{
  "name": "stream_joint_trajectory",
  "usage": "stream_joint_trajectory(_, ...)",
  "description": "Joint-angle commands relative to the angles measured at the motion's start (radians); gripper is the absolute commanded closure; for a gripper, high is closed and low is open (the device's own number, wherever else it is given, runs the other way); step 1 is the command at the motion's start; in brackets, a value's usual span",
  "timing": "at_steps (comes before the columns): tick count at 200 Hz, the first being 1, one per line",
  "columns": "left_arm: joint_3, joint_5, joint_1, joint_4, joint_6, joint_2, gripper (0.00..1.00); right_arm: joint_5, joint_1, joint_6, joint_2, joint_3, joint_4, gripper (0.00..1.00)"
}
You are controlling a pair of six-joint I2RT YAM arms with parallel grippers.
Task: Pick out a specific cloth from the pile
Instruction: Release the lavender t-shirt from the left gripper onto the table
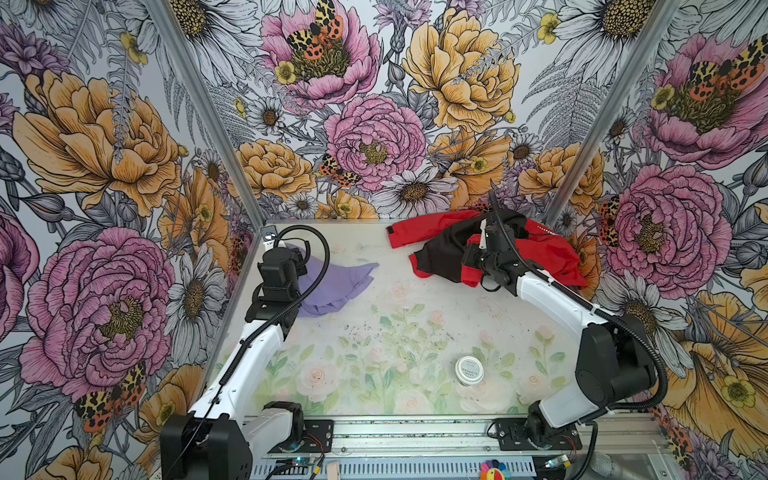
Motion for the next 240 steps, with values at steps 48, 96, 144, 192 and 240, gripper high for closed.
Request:
stream_joint_trajectory(48, 0.105, -0.044, 0.038, -0.021, 0.140, 0.019, 1.00, -0.022, 0.017, -0.016, -0.007, 0.001, 0.053, 1.00)
stream_joint_trajectory(96, 0.139, -0.107, -0.008, -0.028, 0.163, 0.082, 1.00, -0.020, 0.016, -0.034, -0.013, -0.008, 0.052, 0.99)
stream_joint_trajectory(144, 0.170, -0.125, -0.099, -0.027, 0.199, 0.150, 0.89, -0.030, 0.017, -0.049, -0.060, -0.028, 0.052, 0.67)
stream_joint_trajectory(192, 0.181, 0.014, -0.151, -0.047, 0.199, 0.161, 0.24, -0.049, 0.034, -0.054, -0.158, -0.045, 0.050, 0.28)
stream_joint_trajectory(240, 0.258, 0.137, -0.158, -0.118, 0.107, 0.108, 0.10, -0.036, 0.081, -0.053, -0.267, -0.041, 0.043, 0.16)
